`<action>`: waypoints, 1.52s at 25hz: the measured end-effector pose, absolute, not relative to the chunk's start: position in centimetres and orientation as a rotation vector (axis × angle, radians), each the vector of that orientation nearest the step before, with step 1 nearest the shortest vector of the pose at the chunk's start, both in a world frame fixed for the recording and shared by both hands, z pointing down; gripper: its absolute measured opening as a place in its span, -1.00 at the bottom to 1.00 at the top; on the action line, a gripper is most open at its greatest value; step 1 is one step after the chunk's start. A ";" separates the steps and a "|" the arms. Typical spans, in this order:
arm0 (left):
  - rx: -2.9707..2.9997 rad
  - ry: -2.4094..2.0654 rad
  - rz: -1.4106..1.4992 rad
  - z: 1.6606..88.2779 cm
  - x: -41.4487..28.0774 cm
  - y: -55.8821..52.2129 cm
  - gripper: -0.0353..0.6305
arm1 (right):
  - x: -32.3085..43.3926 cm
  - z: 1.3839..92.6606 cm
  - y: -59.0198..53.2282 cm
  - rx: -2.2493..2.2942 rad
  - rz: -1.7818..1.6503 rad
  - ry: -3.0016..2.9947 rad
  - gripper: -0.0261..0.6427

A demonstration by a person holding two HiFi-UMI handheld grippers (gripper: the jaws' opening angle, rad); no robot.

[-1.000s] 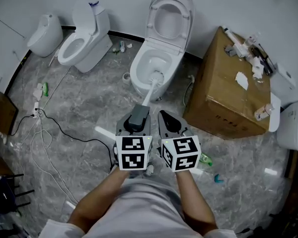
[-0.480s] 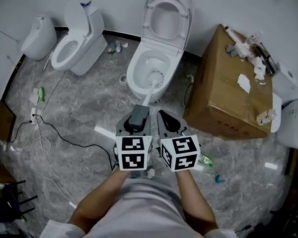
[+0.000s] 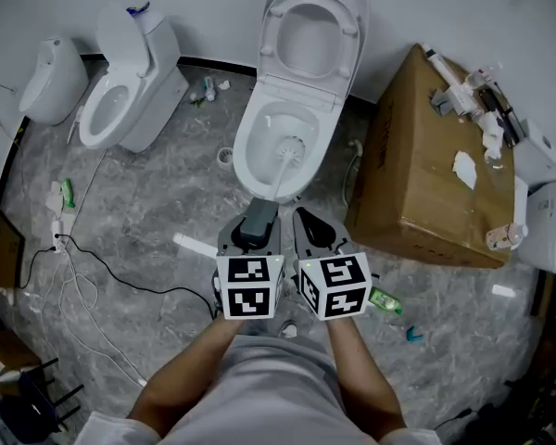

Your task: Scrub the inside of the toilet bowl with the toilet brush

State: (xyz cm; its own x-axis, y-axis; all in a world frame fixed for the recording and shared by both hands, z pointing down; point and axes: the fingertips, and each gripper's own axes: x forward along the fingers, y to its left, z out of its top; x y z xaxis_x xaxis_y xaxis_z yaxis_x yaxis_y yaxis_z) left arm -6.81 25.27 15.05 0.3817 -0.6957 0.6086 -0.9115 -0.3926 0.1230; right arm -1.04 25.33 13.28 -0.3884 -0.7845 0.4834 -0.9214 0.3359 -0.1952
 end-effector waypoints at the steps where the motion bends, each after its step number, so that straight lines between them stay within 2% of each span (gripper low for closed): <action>1: 2.203 -1.372 0.663 15.4 -7.0 24.2 -0.42 | -1.3 13.5 24.2 1.527 0.648 -2.292 -0.91; 14: 2.131 -1.227 0.726 21.6 -8.9 13.9 -0.42 | -2.6 18.5 13.0 1.537 0.734 -2.159 -0.91; 38: 1.960 -1.004 0.876 41.8 -6.1 8.0 -0.42 | 0.6 36.6 5.0 1.474 0.899 -2.054 -0.92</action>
State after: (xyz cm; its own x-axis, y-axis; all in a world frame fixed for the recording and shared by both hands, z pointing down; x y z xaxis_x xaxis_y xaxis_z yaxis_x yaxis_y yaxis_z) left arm -6.12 8.04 41.81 0.4570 -0.3436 0.8204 -0.8593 -0.4086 0.3076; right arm 0.57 4.96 36.60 -0.3242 -0.6493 0.6880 -0.9459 0.2143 -0.2435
